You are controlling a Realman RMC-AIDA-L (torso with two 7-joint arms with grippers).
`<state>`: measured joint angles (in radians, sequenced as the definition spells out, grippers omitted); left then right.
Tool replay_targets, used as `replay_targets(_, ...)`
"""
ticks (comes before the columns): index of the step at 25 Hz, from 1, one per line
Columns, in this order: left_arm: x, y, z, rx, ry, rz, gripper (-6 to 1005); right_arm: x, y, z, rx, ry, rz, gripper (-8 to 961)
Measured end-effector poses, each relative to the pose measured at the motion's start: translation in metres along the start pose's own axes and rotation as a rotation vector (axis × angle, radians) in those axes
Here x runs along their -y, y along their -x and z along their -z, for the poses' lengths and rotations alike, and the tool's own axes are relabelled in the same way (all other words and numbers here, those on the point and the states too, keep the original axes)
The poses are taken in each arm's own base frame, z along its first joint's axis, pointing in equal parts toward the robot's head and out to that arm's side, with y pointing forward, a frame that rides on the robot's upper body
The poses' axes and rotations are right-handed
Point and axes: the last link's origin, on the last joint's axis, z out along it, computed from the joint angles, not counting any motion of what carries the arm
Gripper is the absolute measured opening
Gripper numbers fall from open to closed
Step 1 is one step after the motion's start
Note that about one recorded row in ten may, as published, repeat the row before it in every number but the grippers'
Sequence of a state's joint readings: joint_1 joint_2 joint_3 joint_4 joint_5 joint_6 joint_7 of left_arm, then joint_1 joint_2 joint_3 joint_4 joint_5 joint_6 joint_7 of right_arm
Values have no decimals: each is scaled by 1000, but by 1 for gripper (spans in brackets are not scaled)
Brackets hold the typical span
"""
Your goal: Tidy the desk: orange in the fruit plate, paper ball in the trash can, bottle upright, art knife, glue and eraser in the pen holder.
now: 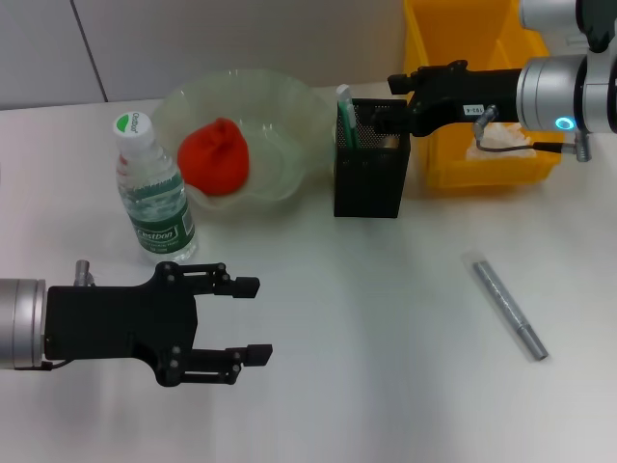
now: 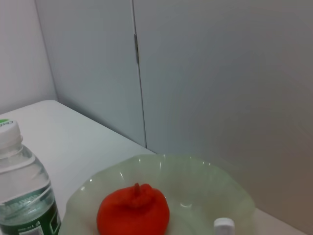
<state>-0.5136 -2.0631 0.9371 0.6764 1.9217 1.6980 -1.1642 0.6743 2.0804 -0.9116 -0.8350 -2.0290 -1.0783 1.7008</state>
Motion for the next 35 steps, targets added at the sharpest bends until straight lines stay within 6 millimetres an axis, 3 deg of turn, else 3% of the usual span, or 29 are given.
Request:
replay_targets(6, 0, 0, 0, -4, -3, 3, 746, 0, 0, 0, 1, 1, -1, 710)
replay_targets(22, -2, 2, 2, -12, -11, 12, 749, -1, 9, 6, 45, 18, -53, 707)
replay_targets(30, -3, 4, 3, -13, -13, 17, 751, -12, 51, 53, 19, 121, -186, 706)
replay_targets(31, -3, 4, 3, -12, -13, 17, 751, -16, 58, 66, -55, 127, -221, 706)
replay_targets(35, -4, 4, 3, -12, -11, 17, 752, -18, 67, 77, -213, 96, -277, 705)
